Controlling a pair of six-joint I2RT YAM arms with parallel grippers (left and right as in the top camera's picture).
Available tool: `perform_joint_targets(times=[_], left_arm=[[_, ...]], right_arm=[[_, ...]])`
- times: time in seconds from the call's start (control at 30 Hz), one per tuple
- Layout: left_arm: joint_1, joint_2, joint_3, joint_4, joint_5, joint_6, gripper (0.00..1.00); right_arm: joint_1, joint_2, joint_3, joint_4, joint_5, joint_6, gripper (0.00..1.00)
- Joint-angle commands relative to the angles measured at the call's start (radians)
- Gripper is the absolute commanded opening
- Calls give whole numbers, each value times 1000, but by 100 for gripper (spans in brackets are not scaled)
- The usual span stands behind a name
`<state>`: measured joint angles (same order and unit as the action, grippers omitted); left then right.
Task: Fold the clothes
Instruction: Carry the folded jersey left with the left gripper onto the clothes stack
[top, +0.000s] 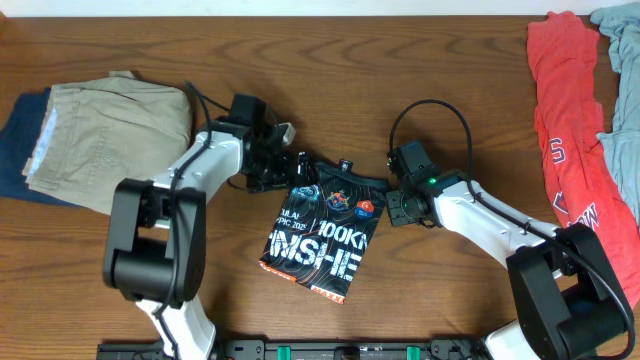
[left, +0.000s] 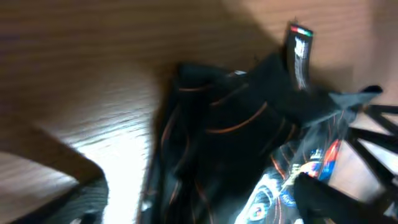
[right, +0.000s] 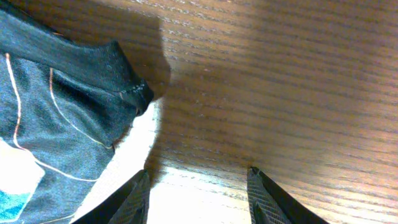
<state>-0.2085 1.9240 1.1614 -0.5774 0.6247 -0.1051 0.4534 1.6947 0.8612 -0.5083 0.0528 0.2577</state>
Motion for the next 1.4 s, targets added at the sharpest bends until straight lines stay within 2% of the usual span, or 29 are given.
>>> perform_joint_targets(times=[0.0,0.1,0.2,0.23,0.33,0.37,0.4,0.53,0.73,0.93,1.23,1.37], left_arm=[[-16,81,-5,-10,122,19,79],[-46,104,-7,-24,151,19,58],[-72,104,-14,-21,149,19,51],[-79,104,-14,-21,149,19,45],[-91,104,-14,-12,149,19,22],[-92,104,-14,-10,149,19,11],[-92,104,-14,-8,149,19,6],[-87,103,-12,-6,119,19,6],[-33,63,25,-31,-104,-5,6],[77,-73,90,-34,-290,-4,6],[270,-282,133,92,-626,-4,6],[384,-334,133,197,-667,-4,6]], right_arm=[[-10,7,-5,-9,4,-8,49],[-10,7,-5,-9,4,-8,49],[-10,7,-5,-9,4,-8,49],[-10,7,-5,-9,4,-8,49],[-10,7,-5,-9,4,-8,49],[-10,7,-5,-9,4,-8,49],[-10,7,-5,-9,4,-8,49],[-10,7,-5,-9,5,-8,49],[-10,7,-5,-35,30,-8,49],[-10,7,-5,-55,26,-8,49],[-10,7,-5,-56,26,-8,49],[-10,7,-5,-56,26,-8,49]])
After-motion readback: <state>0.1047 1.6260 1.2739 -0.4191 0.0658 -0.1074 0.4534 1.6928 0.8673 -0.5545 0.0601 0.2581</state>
